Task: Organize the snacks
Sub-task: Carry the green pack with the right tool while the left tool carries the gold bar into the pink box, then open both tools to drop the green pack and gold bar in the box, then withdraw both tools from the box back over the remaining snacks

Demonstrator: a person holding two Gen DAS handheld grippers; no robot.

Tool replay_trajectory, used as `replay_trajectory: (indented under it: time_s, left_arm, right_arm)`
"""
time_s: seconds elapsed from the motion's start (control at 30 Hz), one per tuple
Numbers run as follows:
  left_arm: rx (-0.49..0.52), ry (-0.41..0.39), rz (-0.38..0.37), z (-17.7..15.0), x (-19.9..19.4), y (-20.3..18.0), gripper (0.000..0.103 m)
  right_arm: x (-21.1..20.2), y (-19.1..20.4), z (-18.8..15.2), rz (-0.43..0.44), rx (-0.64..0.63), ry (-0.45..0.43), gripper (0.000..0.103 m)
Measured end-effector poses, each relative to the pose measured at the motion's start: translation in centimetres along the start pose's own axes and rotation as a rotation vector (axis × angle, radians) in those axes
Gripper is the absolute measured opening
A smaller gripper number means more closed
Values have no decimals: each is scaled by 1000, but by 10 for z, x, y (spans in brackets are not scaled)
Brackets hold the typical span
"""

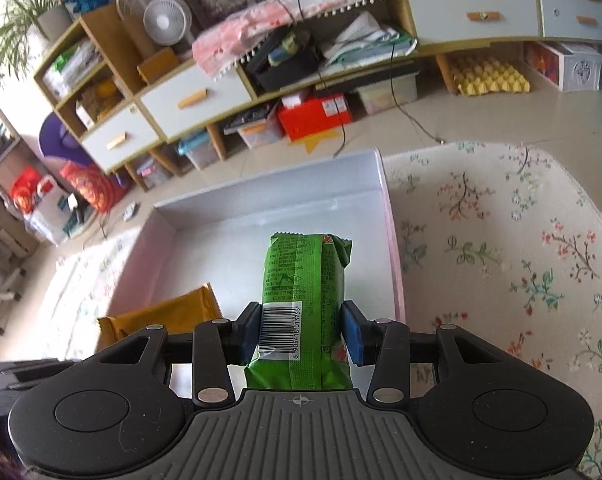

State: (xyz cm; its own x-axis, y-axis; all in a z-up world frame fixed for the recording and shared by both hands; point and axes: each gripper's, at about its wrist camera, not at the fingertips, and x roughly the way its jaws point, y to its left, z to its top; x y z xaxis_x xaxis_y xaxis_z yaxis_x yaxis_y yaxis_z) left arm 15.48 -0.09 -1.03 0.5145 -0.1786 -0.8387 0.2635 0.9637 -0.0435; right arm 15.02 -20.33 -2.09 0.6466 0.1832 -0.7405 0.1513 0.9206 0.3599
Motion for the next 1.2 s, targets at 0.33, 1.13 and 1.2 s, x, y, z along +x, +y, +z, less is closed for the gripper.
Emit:
replay_trajectory:
  time_s: [0.33, 1.13, 1.2]
  left_arm:
    - [23, -6, -17, -8, -5, 0, 11]
    - [88, -125, -37, -45, -56, -11, 93]
    - [77, -126, -34, -52, -58, -8, 97]
  right_arm:
    - [-5, -2, -8, -13, 11, 11, 44]
    - [-88, 41, -40, 3, -113, 8, 91]
    - [-92, 43, -46, 10, -123, 9, 92]
